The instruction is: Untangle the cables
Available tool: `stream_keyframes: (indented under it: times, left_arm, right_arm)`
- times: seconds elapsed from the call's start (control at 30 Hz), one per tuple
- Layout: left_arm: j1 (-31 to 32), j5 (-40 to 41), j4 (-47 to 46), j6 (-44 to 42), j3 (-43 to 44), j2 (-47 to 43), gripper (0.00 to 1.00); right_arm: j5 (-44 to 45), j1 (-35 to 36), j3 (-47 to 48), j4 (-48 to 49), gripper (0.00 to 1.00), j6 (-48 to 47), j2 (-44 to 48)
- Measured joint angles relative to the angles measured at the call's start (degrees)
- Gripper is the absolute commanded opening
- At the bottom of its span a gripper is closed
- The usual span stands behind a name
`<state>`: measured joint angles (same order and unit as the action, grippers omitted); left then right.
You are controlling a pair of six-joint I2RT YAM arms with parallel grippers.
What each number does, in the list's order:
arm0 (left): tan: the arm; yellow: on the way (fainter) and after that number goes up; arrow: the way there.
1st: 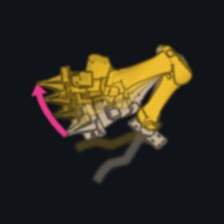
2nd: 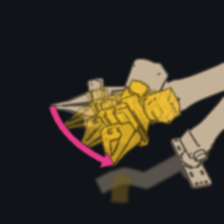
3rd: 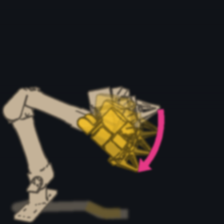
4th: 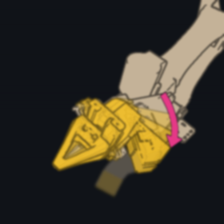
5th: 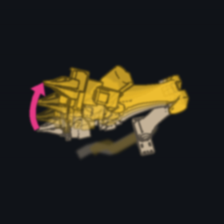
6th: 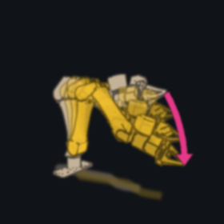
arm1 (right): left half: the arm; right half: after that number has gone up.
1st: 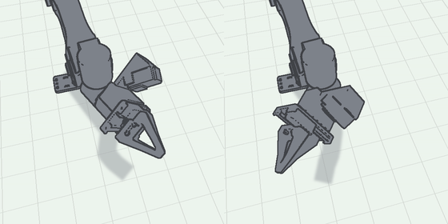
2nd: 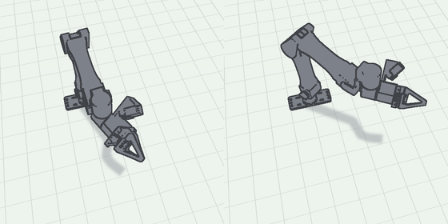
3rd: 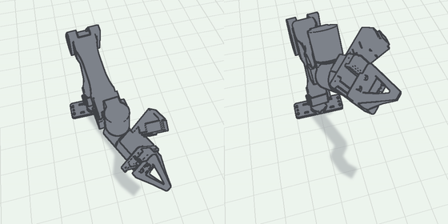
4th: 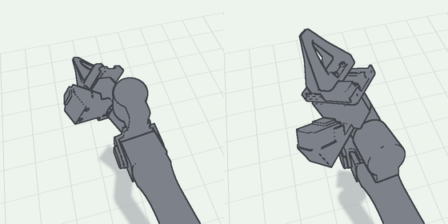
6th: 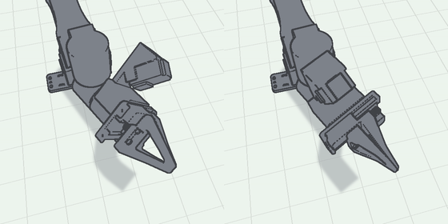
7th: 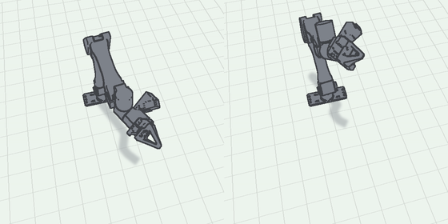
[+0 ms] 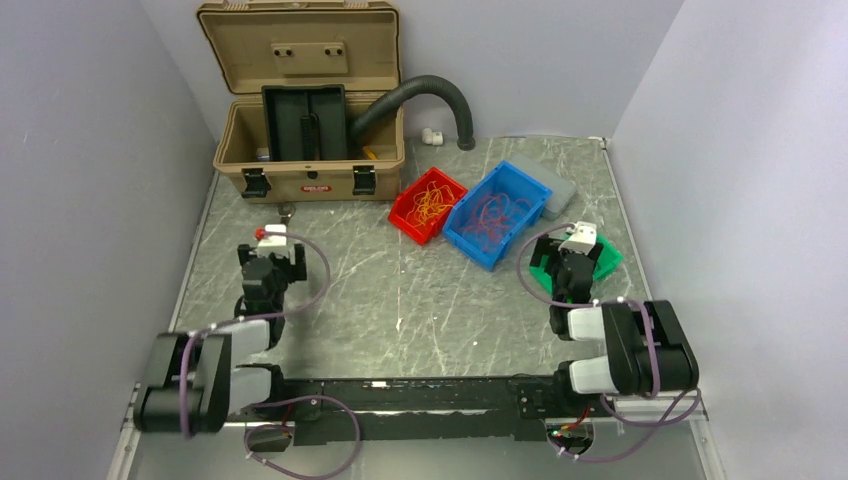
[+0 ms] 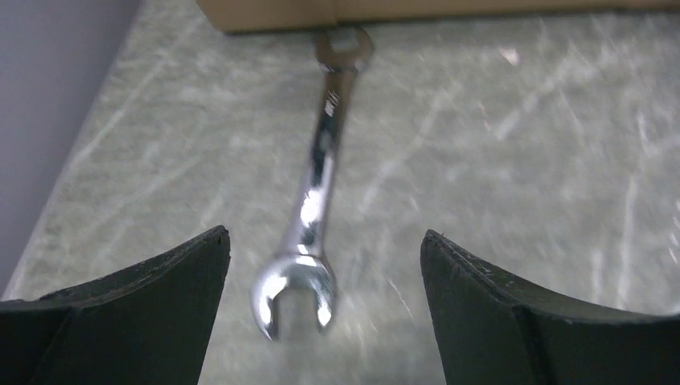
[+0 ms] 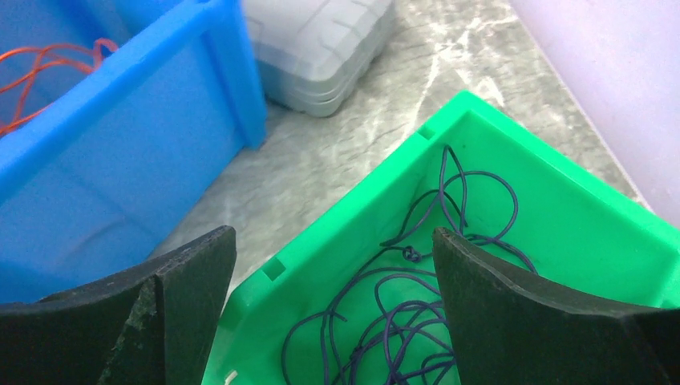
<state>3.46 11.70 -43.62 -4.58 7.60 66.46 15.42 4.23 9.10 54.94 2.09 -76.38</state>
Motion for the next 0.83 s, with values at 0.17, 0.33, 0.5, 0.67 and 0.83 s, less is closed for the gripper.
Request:
stream_keyframes:
  times: [0.17, 0.33, 0.5, 0.67, 0.83]
  left_arm:
    - [-8.4, -7.3, -10.4, 0.9, 2.1, 9.8, 1.00]
    - [-8.4, -12.4, -11.7, 0.7, 4.1, 10.6, 0.99]
    - [-8.3, -13.9, -12.9, 0.7, 4.5, 10.6, 1.00]
    - [-8.3, -14.1, -12.9, 0.7, 4.5, 10.6, 0.99]
    - [-8.2, -14.3, -12.9, 0.7, 4.5, 10.7, 0.99]
  right_arm:
    - [-2.6, -4.4, 1.4, 6.6, 1.00, 0.8, -7.7]
    - [-3.6, -5.6, 3.6, 6.4, 1.00, 0.9, -8.1]
    - [-4.3, -5.5, 3.9, 6.3, 1.00, 0.8, -8.1]
    - [-5.3, -5.5, 4.0, 6.3, 1.00, 0.6, -8.1]
    - [-5.4, -5.5, 4.0, 6.3, 1.00, 0.6, -8.1]
